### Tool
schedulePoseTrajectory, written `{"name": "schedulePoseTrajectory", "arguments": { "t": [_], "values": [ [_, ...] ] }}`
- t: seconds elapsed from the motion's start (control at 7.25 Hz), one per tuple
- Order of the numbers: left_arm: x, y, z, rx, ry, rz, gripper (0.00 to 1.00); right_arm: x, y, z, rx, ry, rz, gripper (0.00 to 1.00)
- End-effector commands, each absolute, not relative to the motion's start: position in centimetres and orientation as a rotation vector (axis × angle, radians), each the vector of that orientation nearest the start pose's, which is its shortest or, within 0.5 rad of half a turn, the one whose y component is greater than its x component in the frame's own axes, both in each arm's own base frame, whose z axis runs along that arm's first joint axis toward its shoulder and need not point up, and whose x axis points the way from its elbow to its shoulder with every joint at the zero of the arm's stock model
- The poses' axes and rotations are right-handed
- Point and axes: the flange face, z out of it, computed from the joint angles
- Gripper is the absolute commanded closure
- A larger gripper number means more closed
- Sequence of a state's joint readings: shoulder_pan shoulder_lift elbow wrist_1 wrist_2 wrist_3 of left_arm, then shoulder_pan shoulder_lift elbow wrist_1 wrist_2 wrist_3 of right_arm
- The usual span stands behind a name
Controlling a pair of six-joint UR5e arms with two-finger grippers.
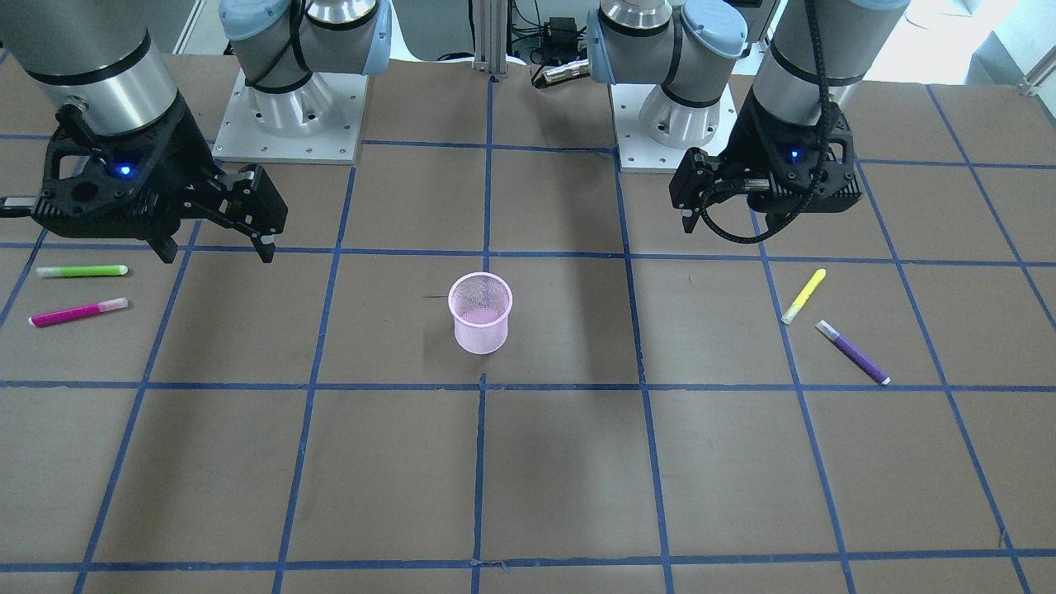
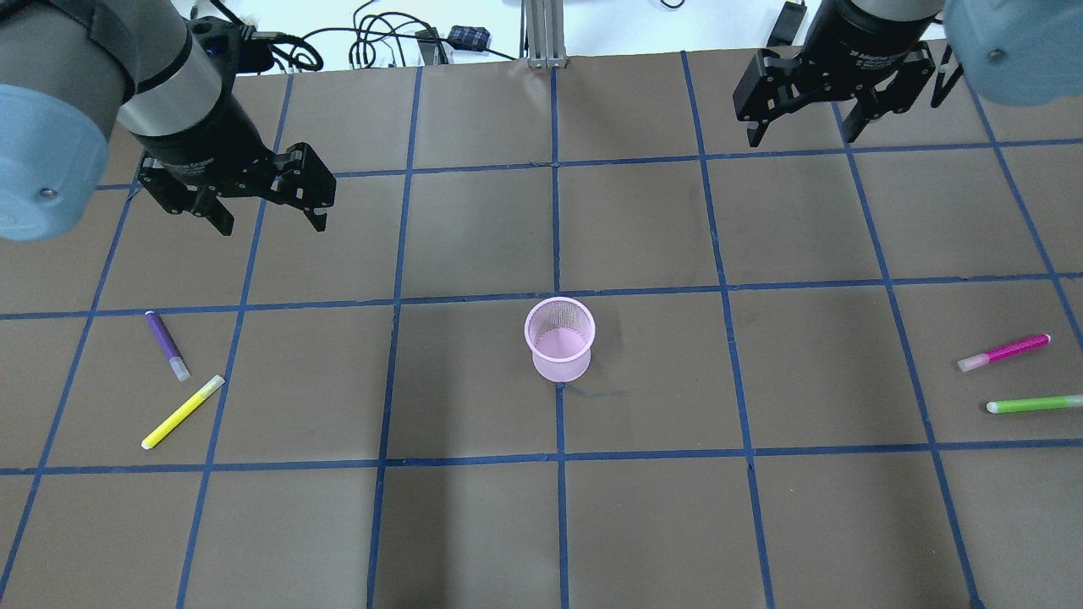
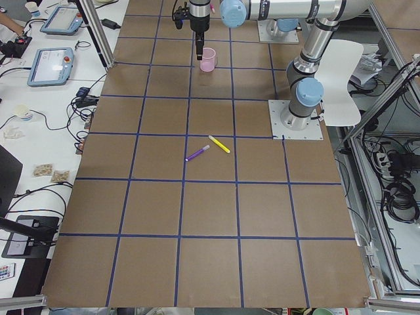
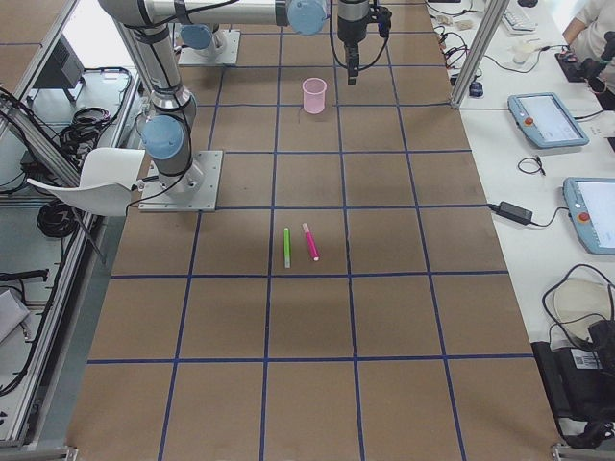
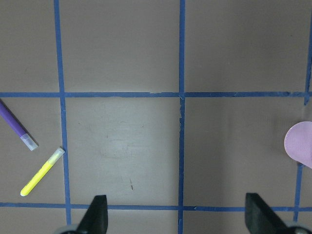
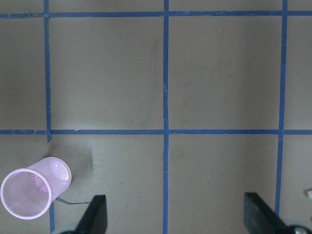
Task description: Insert purple and pink pens into pink cup
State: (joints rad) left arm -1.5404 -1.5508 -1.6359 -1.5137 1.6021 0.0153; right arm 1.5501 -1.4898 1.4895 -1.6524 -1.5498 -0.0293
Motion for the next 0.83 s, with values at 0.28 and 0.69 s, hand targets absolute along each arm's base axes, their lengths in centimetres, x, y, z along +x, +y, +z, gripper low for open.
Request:
{"name": "schedulePoseTrajectory", "arguments": {
  "t": [0.28, 0.69],
  "values": [
    [-11.7, -48.8, 47.2, -0.019, 3.112, -0.018, 0.0, 12.5, -53.2, 49.3, -0.044, 3.12, -0.107, 0.0],
    [-11.3, -49.2, 46.6, -0.031, 3.115, 0.001, 0.0, 11.8, -52.2, 50.5, -0.49, 3.113, -0.09, 0.0]
  ]
}}
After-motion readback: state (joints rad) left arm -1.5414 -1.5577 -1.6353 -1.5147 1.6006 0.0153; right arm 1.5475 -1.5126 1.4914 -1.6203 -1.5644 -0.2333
